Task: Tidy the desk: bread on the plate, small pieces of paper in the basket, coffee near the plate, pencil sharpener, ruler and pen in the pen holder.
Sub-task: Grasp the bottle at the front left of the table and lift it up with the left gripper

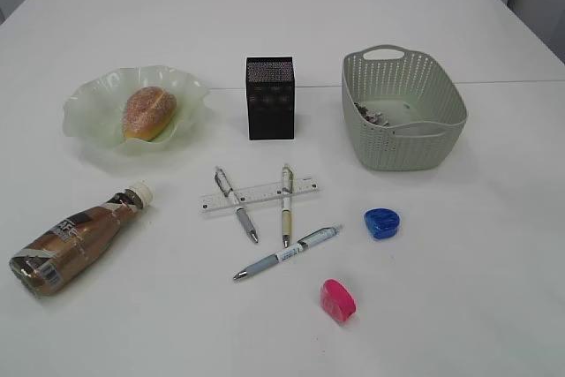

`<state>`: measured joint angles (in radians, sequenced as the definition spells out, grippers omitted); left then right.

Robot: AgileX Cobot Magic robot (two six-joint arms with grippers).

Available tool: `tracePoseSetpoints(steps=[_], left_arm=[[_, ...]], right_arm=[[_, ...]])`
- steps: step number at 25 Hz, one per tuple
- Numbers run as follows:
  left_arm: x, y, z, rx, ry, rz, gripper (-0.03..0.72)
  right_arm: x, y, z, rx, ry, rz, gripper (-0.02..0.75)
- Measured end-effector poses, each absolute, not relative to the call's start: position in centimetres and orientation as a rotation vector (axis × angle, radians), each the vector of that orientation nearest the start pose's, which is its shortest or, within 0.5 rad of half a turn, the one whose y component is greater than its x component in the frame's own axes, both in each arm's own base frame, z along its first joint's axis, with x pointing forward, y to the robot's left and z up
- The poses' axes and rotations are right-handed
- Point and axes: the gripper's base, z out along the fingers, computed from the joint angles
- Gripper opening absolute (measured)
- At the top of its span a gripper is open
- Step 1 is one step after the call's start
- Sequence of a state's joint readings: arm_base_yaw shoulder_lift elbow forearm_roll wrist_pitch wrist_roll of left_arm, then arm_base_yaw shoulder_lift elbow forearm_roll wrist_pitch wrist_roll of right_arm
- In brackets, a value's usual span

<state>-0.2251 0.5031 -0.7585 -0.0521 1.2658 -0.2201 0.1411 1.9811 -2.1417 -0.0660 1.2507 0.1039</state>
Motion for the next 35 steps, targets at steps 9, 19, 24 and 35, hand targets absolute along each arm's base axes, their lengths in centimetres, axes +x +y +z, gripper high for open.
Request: tracePoseSetpoints(steps=[9, 19, 24, 35], left_arm=[[6.8, -2.3, 33.0, 0.065, 2.561, -0.272, 0.424], [15.7, -4.4, 35.3, 0.211, 2.708, -0.214, 0.425], [22.2, -5.7, 34.1, 0.336, 2.797, -0.147, 0.425], [30.7, -7.2, 27.4, 0.565, 2.992, -0.034, 0.498]], right_arm=[[36.4, 4.6, 40.5, -0.076, 2.564, 0.004, 0.461], [26.8, 3.5, 40.8, -0.081, 2.594, 0.032, 0.461], [23.9, 3.1, 41.3, -0.079, 2.568, 0.039, 0.461], [23.3, 3.0, 41.6, -0.078, 2.555, 0.045, 0.463]])
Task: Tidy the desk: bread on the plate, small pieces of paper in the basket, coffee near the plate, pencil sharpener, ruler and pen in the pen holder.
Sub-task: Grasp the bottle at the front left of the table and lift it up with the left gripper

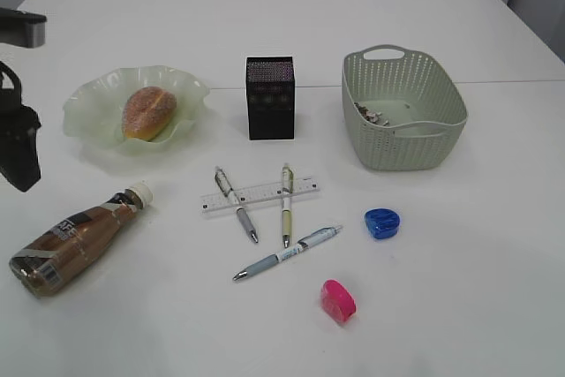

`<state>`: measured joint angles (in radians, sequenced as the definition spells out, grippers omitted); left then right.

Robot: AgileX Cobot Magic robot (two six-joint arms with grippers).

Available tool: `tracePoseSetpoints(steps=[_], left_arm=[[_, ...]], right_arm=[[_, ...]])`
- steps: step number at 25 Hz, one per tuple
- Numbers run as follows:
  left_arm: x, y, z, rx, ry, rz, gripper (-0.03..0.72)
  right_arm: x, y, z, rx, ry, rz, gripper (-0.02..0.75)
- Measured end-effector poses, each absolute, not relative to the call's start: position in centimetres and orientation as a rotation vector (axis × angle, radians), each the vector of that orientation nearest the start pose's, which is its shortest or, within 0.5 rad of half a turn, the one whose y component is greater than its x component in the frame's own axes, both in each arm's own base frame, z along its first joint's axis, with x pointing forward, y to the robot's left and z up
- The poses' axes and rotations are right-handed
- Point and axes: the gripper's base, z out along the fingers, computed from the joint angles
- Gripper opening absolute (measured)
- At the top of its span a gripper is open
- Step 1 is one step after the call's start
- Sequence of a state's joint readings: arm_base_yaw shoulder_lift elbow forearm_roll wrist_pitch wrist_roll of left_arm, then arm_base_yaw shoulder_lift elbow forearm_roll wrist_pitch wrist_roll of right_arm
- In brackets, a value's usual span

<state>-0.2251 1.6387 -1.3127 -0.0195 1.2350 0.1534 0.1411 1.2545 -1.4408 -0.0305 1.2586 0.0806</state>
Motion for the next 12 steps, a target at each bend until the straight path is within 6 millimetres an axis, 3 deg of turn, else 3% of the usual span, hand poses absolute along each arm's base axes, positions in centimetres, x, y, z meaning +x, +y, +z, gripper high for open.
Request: tracePoseSetpoints(steps=[12], left_arm=[[35.8, -11.9, 22.7, 0.835, 2.999, 0.054, 0.503]], right_arm=[[23.2, 3.0, 41.6, -0.088, 2.557, 0.043, 0.463]])
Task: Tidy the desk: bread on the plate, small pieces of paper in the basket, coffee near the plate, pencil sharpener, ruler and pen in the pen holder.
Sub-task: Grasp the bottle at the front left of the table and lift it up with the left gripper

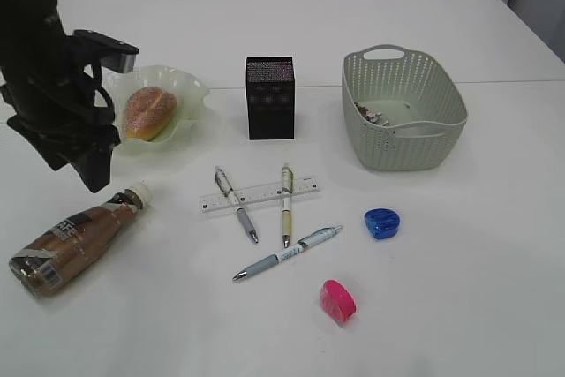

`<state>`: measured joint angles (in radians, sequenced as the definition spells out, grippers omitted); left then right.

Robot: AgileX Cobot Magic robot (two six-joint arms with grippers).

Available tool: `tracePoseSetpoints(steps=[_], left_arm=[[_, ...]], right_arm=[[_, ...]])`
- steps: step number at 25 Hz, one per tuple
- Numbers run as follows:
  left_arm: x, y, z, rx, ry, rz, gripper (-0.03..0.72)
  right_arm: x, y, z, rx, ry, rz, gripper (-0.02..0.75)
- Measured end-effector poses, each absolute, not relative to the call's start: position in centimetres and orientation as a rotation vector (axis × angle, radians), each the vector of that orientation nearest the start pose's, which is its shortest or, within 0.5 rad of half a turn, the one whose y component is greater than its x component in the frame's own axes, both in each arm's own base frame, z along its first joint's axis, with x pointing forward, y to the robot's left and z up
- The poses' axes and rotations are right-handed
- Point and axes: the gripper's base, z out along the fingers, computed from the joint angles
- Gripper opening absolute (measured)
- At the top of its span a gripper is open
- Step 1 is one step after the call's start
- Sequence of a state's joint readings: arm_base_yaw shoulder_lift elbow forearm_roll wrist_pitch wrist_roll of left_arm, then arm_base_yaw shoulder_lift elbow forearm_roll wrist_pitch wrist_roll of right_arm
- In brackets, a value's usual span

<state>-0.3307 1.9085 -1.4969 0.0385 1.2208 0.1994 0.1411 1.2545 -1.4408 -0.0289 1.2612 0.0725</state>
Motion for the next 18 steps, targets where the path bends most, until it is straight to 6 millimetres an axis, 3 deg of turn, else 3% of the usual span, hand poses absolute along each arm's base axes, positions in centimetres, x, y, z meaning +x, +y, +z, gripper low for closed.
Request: tracePoseSetpoints(steps=[18], left_arm=[[37.6, -12.3, 15.0, 0.934, 3.157, 0.129, 0.508]], right_arm=[[23.2, 3.0, 41.6, -0.108, 2.556, 0.035, 0.463]])
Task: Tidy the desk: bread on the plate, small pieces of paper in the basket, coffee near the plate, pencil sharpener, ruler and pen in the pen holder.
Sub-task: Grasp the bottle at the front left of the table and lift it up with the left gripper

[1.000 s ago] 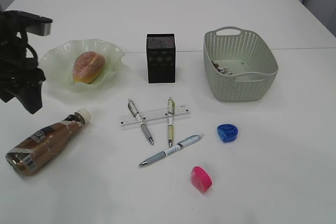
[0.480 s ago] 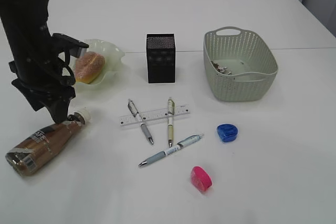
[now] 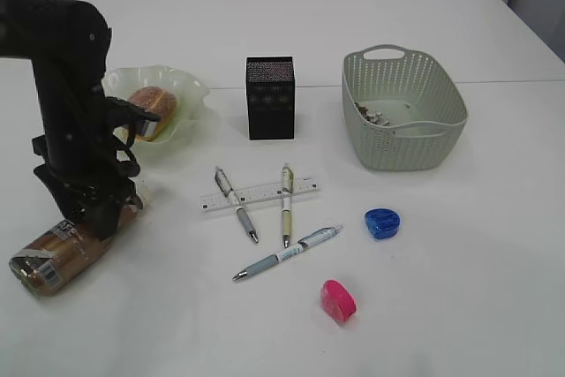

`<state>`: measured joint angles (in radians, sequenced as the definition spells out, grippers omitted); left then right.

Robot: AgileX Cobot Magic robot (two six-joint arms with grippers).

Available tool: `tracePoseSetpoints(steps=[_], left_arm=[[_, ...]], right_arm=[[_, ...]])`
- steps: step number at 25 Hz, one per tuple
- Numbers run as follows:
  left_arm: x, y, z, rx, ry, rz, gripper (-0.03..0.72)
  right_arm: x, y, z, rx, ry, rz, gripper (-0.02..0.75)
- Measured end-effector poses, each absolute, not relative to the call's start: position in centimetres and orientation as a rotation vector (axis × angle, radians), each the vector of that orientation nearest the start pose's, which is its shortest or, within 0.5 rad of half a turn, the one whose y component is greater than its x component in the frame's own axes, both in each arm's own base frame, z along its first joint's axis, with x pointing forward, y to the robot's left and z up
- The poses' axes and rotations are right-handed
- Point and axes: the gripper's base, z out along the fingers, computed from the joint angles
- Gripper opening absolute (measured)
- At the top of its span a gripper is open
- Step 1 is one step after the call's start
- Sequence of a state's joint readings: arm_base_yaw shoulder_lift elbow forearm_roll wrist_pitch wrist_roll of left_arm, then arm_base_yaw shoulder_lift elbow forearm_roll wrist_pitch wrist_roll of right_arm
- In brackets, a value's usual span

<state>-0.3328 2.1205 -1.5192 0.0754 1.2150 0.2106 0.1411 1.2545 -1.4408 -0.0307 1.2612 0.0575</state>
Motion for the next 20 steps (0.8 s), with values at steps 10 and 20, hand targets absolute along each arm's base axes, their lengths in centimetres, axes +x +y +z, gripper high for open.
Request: tracePoseSetpoints(steps=[10, 20], left_arm=[[38.0, -12.4, 13.2, 0.943, 3.163, 0.133, 0.509], [38.2, -12.5, 13.1, 0.94, 3.147, 0.13, 0.524]], right_arm=[[23.2, 3.0, 41.6, -0.113, 2.555, 0.029, 0.463], [23.2, 3.0, 41.6, -0.113, 2.555, 0.028, 0.463]])
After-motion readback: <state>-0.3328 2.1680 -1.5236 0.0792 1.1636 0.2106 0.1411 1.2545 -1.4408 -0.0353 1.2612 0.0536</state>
